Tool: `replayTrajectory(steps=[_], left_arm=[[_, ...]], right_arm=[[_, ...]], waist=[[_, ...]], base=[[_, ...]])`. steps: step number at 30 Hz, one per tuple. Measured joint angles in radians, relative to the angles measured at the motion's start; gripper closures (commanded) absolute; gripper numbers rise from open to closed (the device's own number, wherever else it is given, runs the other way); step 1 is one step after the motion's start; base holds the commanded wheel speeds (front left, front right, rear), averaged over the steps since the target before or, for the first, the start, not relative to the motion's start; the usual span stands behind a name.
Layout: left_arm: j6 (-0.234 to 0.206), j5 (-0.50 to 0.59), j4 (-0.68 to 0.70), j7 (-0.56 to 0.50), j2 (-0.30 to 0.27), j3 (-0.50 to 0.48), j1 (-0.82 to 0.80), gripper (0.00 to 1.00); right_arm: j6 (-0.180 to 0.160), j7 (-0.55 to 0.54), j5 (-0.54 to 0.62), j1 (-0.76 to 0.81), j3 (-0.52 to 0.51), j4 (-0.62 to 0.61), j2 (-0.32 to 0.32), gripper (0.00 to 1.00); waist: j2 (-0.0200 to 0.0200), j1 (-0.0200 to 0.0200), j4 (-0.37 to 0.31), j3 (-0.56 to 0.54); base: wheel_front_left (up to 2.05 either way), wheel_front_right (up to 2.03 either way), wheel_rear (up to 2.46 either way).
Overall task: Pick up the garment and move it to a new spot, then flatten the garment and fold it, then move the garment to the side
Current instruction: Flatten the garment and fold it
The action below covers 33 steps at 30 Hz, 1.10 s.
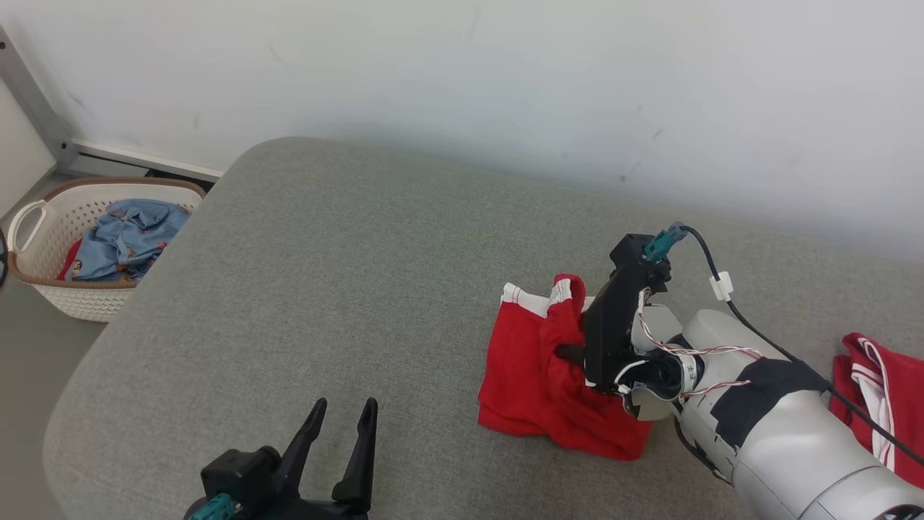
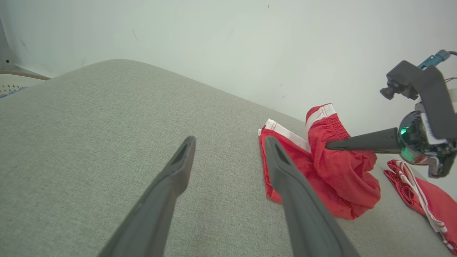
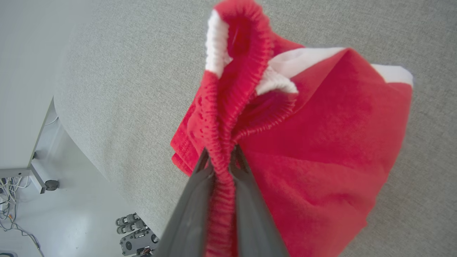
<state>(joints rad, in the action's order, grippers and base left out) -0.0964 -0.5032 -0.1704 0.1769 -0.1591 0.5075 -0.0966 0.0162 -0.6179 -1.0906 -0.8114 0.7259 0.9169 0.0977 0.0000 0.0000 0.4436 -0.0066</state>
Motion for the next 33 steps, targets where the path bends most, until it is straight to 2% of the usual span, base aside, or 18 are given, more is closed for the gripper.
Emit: replayTrajectory(steps=[5, 6, 7, 15, 20, 25, 33], left_arm=[[0.000, 0.000, -0.005, 0.001, 0.003, 0.000, 0.000, 0.00], [0.000, 0.000, -0.007, 0.001, 0.004, 0.000, -0.001, 0.00], [0.000, 0.000, -0.007, 0.001, 0.004, 0.000, -0.001, 0.00], [0.000, 0.000, -0.036, 0.004, 0.007, 0.000, -0.017, 0.00], [0.000, 0.000, -0.045, 0.004, 0.002, 0.000, -0.015, 0.00], [0.000, 0.000, -0.034, 0.010, -0.024, -0.011, 0.018, 0.00], [0.000, 0.000, 0.002, 0.013, -0.032, -0.013, 0.031, 0.00]], right_arm=[[0.002, 0.004, -0.001, -0.004, -0.006, 0.026, -0.003, 1.00], [0.003, 0.013, -0.001, -0.006, -0.008, 0.031, -0.004, 0.55], [0.003, 0.013, -0.001, -0.006, -0.008, 0.031, -0.004, 0.00], [0.042, 0.066, -0.011, -0.037, -0.040, 0.069, -0.004, 0.00], [0.069, 0.101, -0.008, -0.030, -0.033, 0.067, 0.034, 0.00], [0.080, 0.153, 0.029, 0.012, -0.008, 0.039, 0.066, 0.00], [0.086, 0.202, 0.055, 0.079, 0.013, 0.015, 0.090, 0.00]], waist=[[0.0000, 0.0000, 0.006, 0.010], [0.0000, 0.0000, 0.007, 0.012], [0.0000, 0.0000, 0.007, 0.012], [0.0000, 0.0000, 0.007, 0.003], [0.0000, -0.0001, -0.005, -0.018], [0.0000, -0.0002, -0.035, -0.028], [0.0000, -0.0002, -0.095, -0.021]], base=[[0.00, 0.00, 0.00], [0.00, 0.00, 0.00], [0.00, 0.00, 0.00], [0.00, 0.00, 0.00], [0.00, 0.00, 0.00], [0.00, 0.00, 0.00], [0.00, 0.00, 0.00]])
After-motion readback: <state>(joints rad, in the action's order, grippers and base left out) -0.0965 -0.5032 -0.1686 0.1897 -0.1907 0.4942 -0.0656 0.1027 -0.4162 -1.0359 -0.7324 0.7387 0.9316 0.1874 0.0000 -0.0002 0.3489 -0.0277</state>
